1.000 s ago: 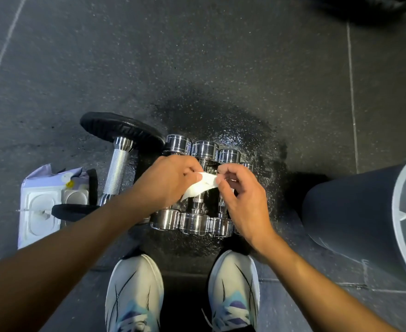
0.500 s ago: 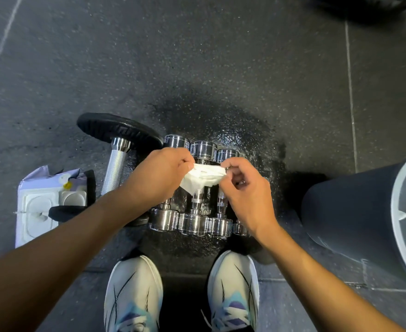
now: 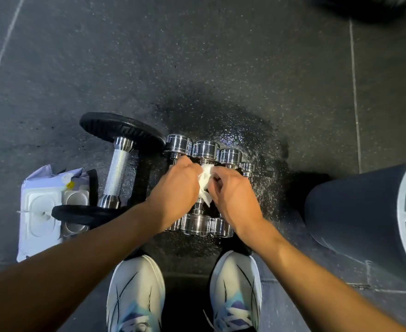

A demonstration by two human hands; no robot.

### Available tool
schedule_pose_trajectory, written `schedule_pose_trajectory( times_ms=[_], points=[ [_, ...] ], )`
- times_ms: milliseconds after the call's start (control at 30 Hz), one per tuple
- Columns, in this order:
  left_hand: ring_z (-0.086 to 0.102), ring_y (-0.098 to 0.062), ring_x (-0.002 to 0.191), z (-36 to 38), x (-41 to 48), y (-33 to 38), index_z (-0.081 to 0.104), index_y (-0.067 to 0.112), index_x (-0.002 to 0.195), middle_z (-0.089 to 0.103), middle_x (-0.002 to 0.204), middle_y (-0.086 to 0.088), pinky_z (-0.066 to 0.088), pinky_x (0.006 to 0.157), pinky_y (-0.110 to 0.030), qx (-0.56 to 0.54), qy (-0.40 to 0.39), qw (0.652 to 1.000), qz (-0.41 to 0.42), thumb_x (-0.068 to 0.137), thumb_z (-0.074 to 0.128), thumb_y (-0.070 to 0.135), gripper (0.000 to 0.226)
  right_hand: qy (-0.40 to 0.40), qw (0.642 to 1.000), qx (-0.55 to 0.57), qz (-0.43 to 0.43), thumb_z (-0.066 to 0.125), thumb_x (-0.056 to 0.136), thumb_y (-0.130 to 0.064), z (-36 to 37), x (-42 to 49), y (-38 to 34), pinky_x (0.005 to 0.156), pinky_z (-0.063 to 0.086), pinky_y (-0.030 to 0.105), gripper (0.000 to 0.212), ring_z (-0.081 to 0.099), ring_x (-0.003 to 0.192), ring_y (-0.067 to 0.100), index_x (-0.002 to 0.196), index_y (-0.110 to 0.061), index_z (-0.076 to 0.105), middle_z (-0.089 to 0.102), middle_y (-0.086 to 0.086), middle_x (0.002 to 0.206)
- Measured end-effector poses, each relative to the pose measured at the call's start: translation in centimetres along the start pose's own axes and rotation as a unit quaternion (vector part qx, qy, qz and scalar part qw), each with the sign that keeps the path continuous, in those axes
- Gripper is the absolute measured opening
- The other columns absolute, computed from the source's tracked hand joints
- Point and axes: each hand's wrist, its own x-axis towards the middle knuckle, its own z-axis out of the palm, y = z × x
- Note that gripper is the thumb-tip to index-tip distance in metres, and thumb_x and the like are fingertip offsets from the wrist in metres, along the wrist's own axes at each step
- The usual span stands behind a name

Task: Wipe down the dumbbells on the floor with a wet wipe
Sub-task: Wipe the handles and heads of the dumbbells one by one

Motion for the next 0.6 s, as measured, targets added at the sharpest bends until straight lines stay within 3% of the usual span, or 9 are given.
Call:
schedule_pose_trajectory(
  times_ms=[67, 133, 200, 333, 400, 467, 600],
  points=[
    [0.05, -0.021, 0.102, 0.2, -0.1, 0.2, 0.066, 0.004, 0.11, 0.054, 0.109, -0.005, 0.053, 0.085, -0.041, 0.015, 0.0, 1.0, 0.024, 0.094, 0.054, 0.002, 0.02, -0.029, 0.999, 0.018, 0.007, 0.055, 0.101, -0.01, 0.0, 0.1, -0.7, 0.04, 0.043, 0.018, 0.004, 0.056, 0.048, 0.006, 0.098, -0.01, 0.059, 0.063, -0.001, 0.069],
    [0.048, -0.026, 0.108, 0.1, 0.2, 0.5, 0.065, 0.004, 0.104, 0.056, 0.11, -0.009, 0.05, 0.086, -0.039, 0.035, 0.007, 0.999, 0.024, 0.094, 0.053, 0.008, 0.016, -0.045, 0.998, 0.038, 0.036, 0.051, 0.104, -0.014, -0.2, 0.3, -1.3, 0.042, 0.054, 0.032, 0.012, 0.065, 0.051, 0.014, 0.112, -0.01, 0.058, 0.068, 0.005, 0.07],
    [0.055, -0.031, 0.103, 0.1, 0.4, 0.7, 0.064, 0.005, 0.105, 0.056, 0.111, -0.014, 0.05, 0.084, -0.04, 0.024, 0.0, 1.0, -0.008, 0.096, 0.05, 0.014, 0.018, -0.059, 0.991, 0.08, 0.085, 0.05, 0.105, -0.014, -0.3, 0.8, -1.4, 0.047, 0.056, 0.03, 0.018, 0.069, 0.056, 0.014, 0.119, -0.01, 0.061, 0.072, 0.004, 0.075],
    [0.058, -0.023, 0.102, 0.0, 0.2, 1.3, 0.059, 0.004, 0.127, 0.054, 0.122, -0.013, 0.051, 0.089, -0.031, -0.054, -0.058, 0.995, -0.067, 0.102, 0.048, 0.016, 0.03, -0.103, 0.981, 0.102, 0.131, 0.047, 0.107, -0.02, 0.0, 0.8, -1.5, 0.047, 0.052, 0.021, 0.016, 0.066, 0.056, 0.011, 0.107, -0.014, 0.063, 0.07, 0.001, 0.074],
    [0.06, -0.022, 0.101, 0.0, 0.1, 1.4, 0.058, 0.005, 0.128, 0.059, 0.12, -0.012, 0.052, 0.085, -0.031, -0.053, -0.065, 0.993, -0.082, 0.101, 0.049, 0.015, 0.03, -0.122, 0.98, 0.084, 0.134, 0.046, 0.108, -0.022, 0.0, 0.5, -1.4, 0.045, 0.05, 0.019, 0.017, 0.063, 0.053, 0.009, 0.099, -0.014, 0.058, 0.066, 0.0, 0.071],
    [0.063, -0.019, 0.087, -0.3, -0.2, 1.5, 0.059, 0.007, 0.12, 0.063, 0.107, -0.01, 0.055, 0.069, -0.031, -0.043, -0.099, 0.989, -0.1, 0.1, 0.051, 0.014, 0.023, -0.157, 0.977, 0.062, 0.129, 0.046, 0.108, -0.022, -0.2, 0.1, -1.5, 0.042, 0.045, 0.015, 0.016, 0.059, 0.051, 0.005, 0.096, -0.017, 0.054, 0.063, -0.001, 0.071],
    [0.063, -0.016, 0.075, -0.9, -0.6, 1.9, 0.057, 0.008, 0.111, 0.061, 0.104, -0.009, 0.049, 0.053, -0.026, -0.043, -0.175, 0.975, -0.127, 0.098, 0.048, 0.011, 0.016, -0.21, 0.969, 0.012, 0.133, 0.048, 0.106, -0.025, -1.0, -0.3, -1.9, 0.064, 0.055, 0.026, 0.019, 0.069, 0.079, 0.021, 0.107, -0.01, 0.059, 0.068, 0.007, 0.092]
  ],
)
